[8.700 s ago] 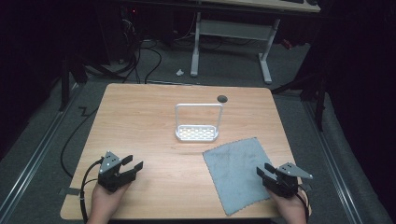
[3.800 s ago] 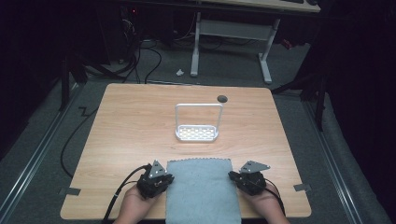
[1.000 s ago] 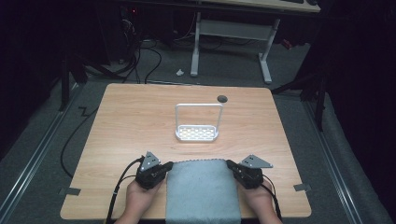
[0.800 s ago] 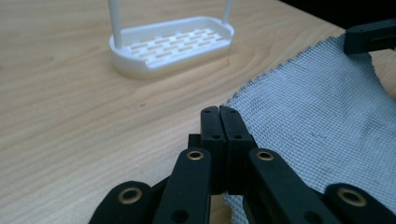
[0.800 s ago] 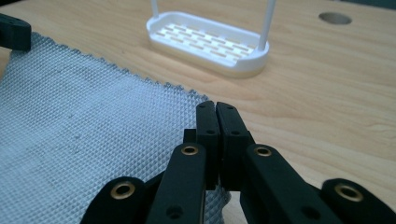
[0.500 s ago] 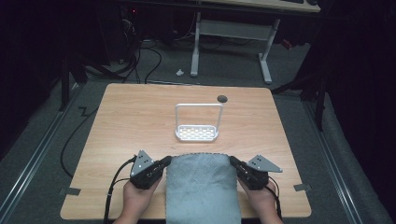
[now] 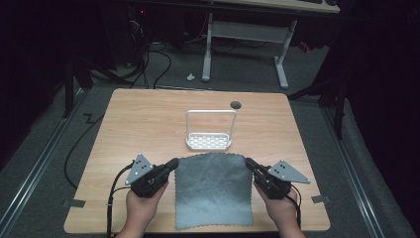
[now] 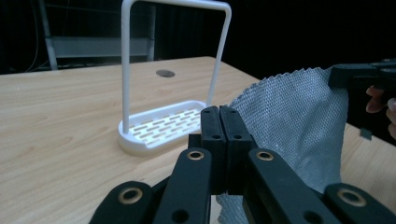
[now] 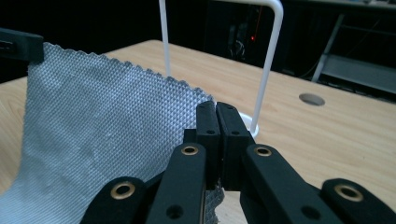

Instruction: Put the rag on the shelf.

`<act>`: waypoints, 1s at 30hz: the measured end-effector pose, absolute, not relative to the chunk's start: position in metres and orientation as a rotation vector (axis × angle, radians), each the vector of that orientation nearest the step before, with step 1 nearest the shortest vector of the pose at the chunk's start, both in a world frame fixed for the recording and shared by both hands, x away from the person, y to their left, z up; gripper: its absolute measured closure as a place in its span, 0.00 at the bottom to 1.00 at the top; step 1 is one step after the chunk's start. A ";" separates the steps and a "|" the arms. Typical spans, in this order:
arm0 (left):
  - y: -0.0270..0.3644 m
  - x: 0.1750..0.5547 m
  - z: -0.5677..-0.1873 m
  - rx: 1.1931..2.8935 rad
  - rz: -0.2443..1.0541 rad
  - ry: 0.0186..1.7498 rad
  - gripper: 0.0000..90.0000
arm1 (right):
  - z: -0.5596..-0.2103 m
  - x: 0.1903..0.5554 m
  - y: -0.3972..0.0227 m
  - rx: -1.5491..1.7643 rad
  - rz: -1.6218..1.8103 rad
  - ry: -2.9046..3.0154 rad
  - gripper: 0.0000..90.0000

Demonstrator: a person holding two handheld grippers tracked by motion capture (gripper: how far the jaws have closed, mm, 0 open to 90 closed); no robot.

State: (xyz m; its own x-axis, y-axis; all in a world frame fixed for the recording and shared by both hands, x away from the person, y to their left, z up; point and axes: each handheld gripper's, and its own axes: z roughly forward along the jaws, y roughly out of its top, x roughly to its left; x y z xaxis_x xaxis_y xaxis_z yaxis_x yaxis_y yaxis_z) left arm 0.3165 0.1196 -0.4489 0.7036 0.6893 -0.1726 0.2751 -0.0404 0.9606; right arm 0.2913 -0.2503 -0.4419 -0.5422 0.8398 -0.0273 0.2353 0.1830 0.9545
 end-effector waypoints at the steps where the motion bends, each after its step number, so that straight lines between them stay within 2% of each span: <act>1: 0.120 0.316 -0.445 1.621 0.406 0.791 1.00 | -0.440 0.291 -0.251 1.001 1.384 1.890 0.99; 13: 0.117 0.317 -0.414 1.578 0.478 0.718 1.00 | -0.409 0.295 -0.248 0.951 1.437 1.826 1.00; 30: 0.123 0.339 -0.377 1.540 0.583 0.680 1.00 | -0.374 0.314 -0.242 0.918 1.440 1.765 0.99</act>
State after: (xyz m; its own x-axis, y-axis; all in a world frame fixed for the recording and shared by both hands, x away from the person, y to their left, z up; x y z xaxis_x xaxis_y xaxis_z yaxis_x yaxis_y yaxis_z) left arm 0.3389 0.1234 -0.3771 0.6945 0.7188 -0.0312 0.0788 -0.0329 0.9963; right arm 0.3143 -0.2421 -0.3744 -0.5262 0.8477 -0.0666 0.1052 0.1426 0.9842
